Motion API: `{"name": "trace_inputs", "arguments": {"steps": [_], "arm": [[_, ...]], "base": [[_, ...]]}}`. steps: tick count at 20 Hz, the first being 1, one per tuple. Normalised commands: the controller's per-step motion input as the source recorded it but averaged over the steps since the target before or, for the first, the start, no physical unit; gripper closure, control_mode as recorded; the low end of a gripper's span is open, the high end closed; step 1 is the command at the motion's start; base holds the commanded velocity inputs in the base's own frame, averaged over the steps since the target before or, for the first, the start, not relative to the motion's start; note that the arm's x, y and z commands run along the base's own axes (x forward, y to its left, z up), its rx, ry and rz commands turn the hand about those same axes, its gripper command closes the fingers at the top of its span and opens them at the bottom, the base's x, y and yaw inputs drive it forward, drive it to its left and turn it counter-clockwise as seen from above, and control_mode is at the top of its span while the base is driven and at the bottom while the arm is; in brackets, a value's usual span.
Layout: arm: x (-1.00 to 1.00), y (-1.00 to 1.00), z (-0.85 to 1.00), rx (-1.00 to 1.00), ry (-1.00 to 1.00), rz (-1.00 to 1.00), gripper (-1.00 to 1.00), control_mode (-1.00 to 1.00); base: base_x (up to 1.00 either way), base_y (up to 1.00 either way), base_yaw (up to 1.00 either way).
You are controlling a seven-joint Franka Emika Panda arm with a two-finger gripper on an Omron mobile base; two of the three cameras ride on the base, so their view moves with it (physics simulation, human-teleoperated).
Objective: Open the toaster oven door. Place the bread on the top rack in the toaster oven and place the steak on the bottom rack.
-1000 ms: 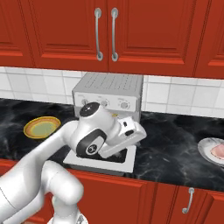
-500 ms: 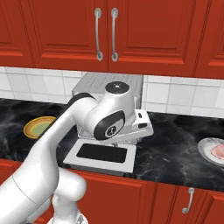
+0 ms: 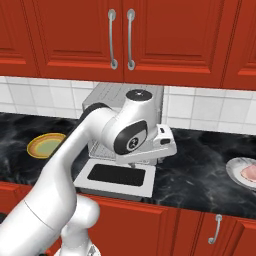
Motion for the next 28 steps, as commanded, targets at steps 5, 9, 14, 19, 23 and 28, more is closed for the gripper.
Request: {"name": "trace_inputs", "arguments": {"steps": [5,9,14,19,23,28], "arm": [[0.0,0.0,0.0,0.0,0.0,0.0,-1.0,1.0],[0.0,0.0,0.0,0.0,0.0,0.0,-1.0,1.0],[0.0,0.0,0.0,0.0,0.0,0.0,-1.0,1.0],[0.0,0.0,0.0,0.0,0.0,0.0,-1.0,1.0],[0.0,0.0,0.0,0.0,0.0,0.0,-1.0,1.0],[0.0,0.0,0.0,0.0,0.0,0.0,-1.0,1.0]], "base": [[0.0,-0.02,0.0],[0.1,-0.32,0.0],[0.26,-0.77,0.0],[0.25,-0.66,0.0],[0.33,-0.36,0.0],[0.48,-0.25,0.0]]}}
